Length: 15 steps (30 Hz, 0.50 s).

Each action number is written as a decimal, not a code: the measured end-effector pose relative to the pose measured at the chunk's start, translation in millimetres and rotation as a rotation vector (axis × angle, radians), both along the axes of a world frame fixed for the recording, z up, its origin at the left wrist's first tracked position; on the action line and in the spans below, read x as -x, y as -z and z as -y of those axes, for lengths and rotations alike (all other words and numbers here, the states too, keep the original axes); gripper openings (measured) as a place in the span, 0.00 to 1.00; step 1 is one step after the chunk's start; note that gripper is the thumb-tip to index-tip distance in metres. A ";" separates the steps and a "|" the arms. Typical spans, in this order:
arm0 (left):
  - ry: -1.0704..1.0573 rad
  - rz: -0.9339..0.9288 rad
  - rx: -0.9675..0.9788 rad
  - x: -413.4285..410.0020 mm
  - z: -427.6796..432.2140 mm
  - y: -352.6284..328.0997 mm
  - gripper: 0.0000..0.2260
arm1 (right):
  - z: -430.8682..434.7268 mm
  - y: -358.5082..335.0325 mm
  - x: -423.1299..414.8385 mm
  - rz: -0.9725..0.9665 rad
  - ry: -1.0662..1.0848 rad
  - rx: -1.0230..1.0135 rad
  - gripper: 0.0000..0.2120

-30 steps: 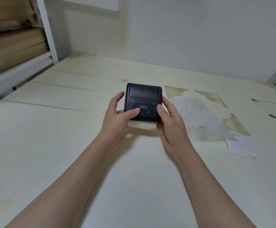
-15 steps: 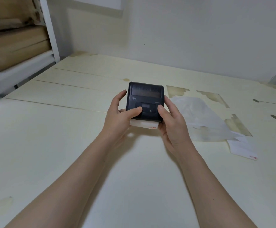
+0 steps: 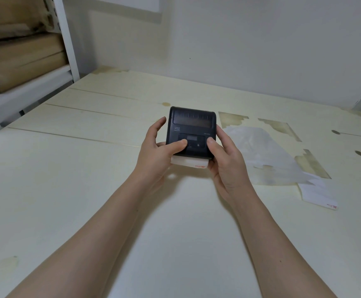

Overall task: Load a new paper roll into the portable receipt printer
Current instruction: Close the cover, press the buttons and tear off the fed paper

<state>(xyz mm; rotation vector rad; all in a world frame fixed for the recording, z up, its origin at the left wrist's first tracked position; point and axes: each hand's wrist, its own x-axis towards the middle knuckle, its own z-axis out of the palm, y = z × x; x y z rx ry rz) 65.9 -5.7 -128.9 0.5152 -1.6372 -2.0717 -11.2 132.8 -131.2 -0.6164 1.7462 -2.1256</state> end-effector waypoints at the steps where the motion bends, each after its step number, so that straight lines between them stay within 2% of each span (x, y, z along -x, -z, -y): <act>1: -0.001 0.000 0.002 -0.3 -0.3 -0.6 0.33 | 0.1 0.3 0.2 -0.002 0.002 -0.002 0.24; 15: 0.001 -0.002 -0.013 -0.8 -1.6 -1.4 0.33 | -1.2 1.2 1.7 0.000 -0.026 0.005 0.24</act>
